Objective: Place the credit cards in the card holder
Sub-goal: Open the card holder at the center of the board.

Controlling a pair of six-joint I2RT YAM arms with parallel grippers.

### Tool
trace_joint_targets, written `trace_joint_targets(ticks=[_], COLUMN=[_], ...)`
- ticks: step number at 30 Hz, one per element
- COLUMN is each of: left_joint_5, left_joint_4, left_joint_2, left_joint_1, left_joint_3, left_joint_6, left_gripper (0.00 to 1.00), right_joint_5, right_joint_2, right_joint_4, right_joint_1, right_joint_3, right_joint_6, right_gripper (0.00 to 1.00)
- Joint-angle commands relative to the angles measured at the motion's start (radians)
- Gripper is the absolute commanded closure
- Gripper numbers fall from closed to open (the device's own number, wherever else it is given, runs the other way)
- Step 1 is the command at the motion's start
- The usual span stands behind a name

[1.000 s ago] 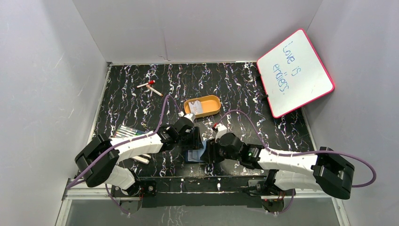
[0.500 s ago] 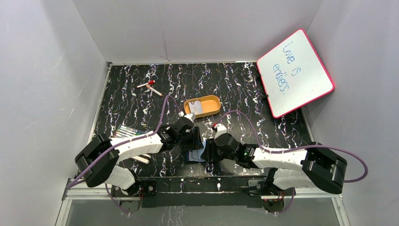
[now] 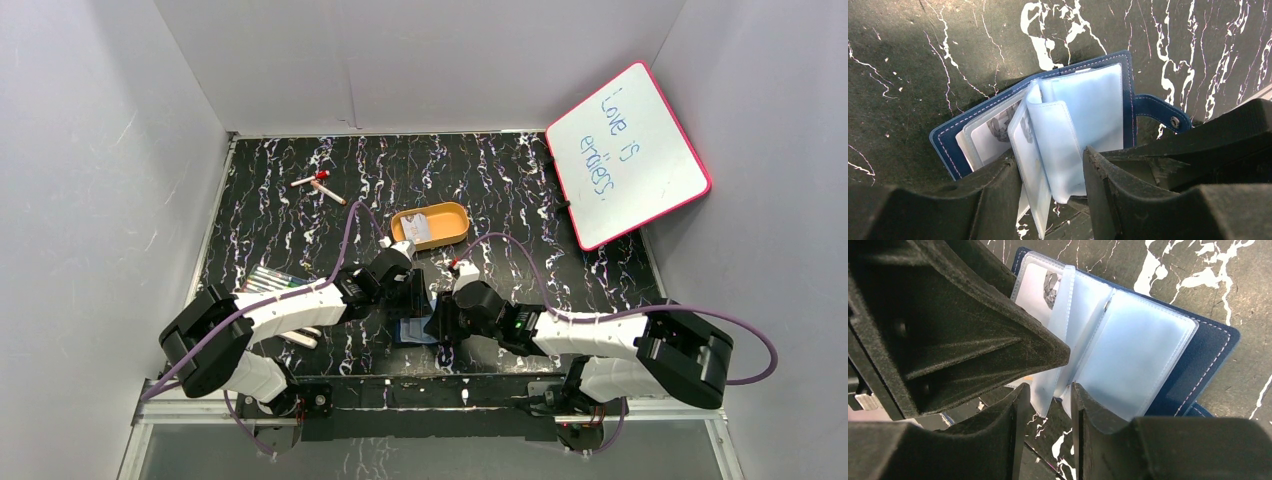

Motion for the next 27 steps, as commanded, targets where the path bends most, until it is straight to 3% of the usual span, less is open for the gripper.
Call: trace_joint_targets(ticks=[1,5,9,14,21,27], left_joint_5=[0.011,0.006,-0.035,-0.124,-0.234,-0.113], left_joint_4=[0.001,-0.005,-0.055,-0.131,-0.245,-0.059], left_joint_2=[-0.021,-0.032,-0.067,-0.116,-0.234,-0.263], left_joint_1=[-0.003,-0.002,-0.002,-0.002,-0.002,-0.003], left_joint_3=[0.021,0.02,0.025,0.035,0.046,-0.006], left_joint_6=[0.004,0.008,0.011,0.02,0.018,0.03], left_gripper=[0.55,0.55,0.46,0.38,0.36,0.4], right_joint_5=[0.015,0.013,0.034,0.071,0.114,0.122], right_joint_2=[0.014,0.02,0.004,-0.021,-0.05,-0.056], right_joint_4=[0.059,0.05,0.006,-0.062,-0.137,-0.151], right_joint_1=[0.001,-0.004,-0.003,-0.003,-0.003,-0.003], right_joint_3=[0.046,0.051,0.05,0.047,0.027,0.022], right_joint_6=[0.013,0.014,0.023,0.052,0.104,0.116], right_gripper=[0.61,0.84,1.0,1.0,1.0,1.0])
